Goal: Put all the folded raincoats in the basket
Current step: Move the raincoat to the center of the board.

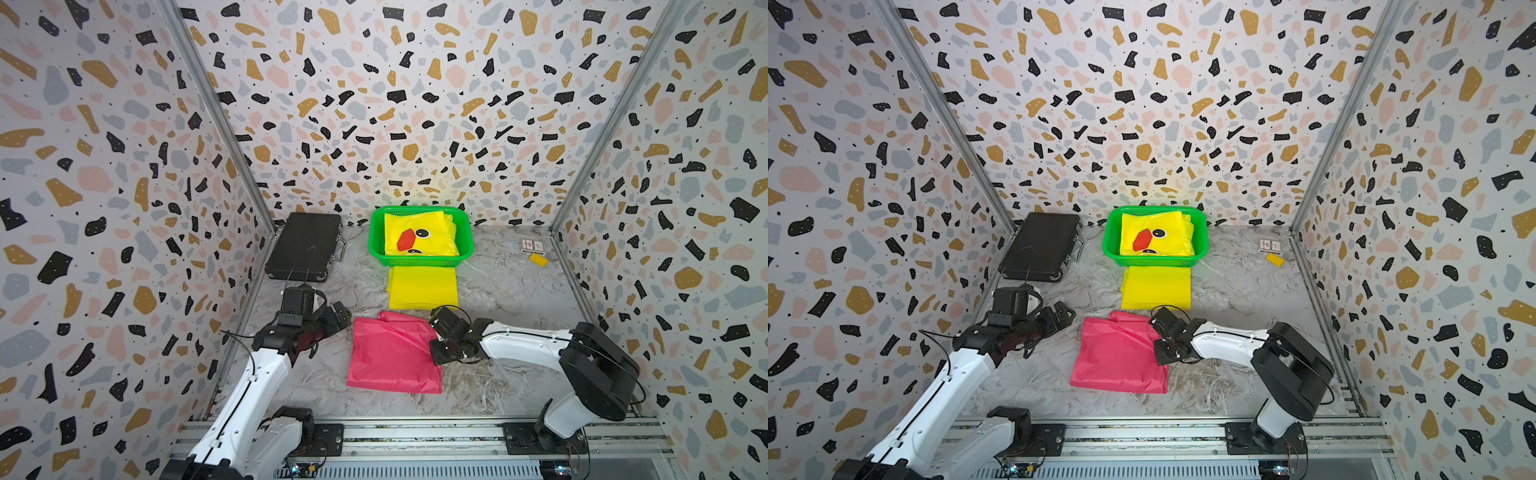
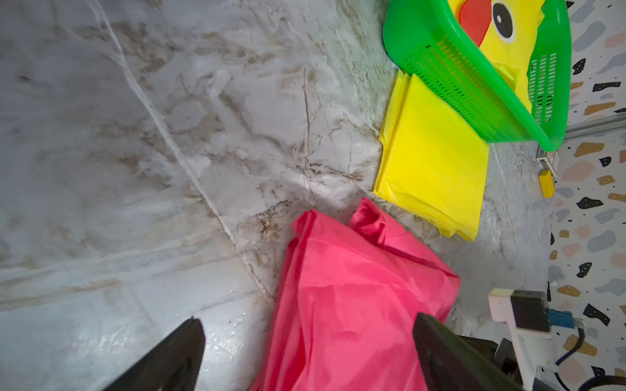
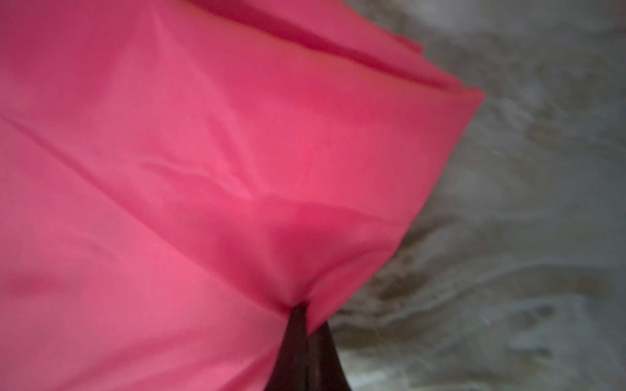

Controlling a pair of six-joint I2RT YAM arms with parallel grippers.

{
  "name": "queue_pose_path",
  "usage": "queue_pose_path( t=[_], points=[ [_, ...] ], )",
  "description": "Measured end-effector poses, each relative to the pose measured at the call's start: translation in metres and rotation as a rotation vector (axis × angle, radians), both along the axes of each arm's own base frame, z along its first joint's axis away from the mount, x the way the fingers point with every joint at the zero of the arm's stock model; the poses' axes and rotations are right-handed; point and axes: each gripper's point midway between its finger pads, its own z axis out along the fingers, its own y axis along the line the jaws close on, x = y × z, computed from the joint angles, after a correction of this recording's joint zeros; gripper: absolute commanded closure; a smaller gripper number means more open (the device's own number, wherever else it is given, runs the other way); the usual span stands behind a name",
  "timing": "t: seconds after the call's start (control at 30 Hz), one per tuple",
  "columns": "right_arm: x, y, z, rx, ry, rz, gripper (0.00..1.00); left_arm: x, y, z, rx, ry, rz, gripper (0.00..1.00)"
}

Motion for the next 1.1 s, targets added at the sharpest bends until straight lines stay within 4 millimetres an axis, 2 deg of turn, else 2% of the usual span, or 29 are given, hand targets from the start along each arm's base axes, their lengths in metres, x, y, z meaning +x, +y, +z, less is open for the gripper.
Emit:
queue_pose_path(
  t=[0.03, 0.07, 0.1, 0.13, 0.2, 0.4, 0.53, 0.67, 0.83, 0.97, 1.1],
  points=[
    [-0.003, -0.011, 0.000, -0.015, -0.001, -0.006, 0.85, 0.000, -0.003, -0.002, -0.010, 0.011, -0.009, 0.00],
    [-0.005, -0.024, 0.000, -0.032, -0.004, -0.016, 0.68, -0.001, -0.005, -0.003, -0.022, 0.019, -0.020, 0.00],
    [-0.007, -0.036, 0.000, -0.047, -0.003, -0.029, 0.45, -0.001, -0.009, -0.005, -0.034, 0.026, -0.032, 0.00],
    [-0.009, -0.045, 0.001, -0.057, -0.007, -0.036, 0.33, -0.001, -0.012, -0.005, -0.043, 0.031, -0.043, 0.00],
    [-0.011, -0.063, 0.007, -0.065, -0.018, -0.064, 0.20, -0.002, -0.019, -0.007, -0.060, 0.040, -0.071, 0.00],
    [-0.012, -0.077, 0.042, 0.002, -0.093, -0.096, 0.06, -0.013, -0.055, -0.017, -0.062, 0.072, -0.207, 0.00],
    [-0.015, -0.085, 0.056, 0.047, -0.092, -0.135, 0.05, -0.028, -0.077, -0.031, -0.054, 0.108, -0.293, 0.00],
    [-0.020, -0.085, 0.061, 0.106, -0.046, -0.167, 0.06, -0.040, -0.078, -0.040, -0.041, 0.128, -0.301, 0.01],
    [-0.036, -0.074, 0.050, 0.186, 0.039, -0.165, 0.10, -0.048, -0.075, -0.042, -0.048, 0.112, -0.289, 0.03],
    [-0.048, -0.069, 0.031, 0.226, 0.113, -0.178, 0.12, -0.059, -0.078, -0.059, -0.042, 0.164, -0.306, 0.05],
    [-0.052, -0.064, 0.019, 0.244, 0.160, -0.191, 0.13, -0.068, -0.082, -0.071, -0.031, 0.208, -0.327, 0.05]
  ],
)
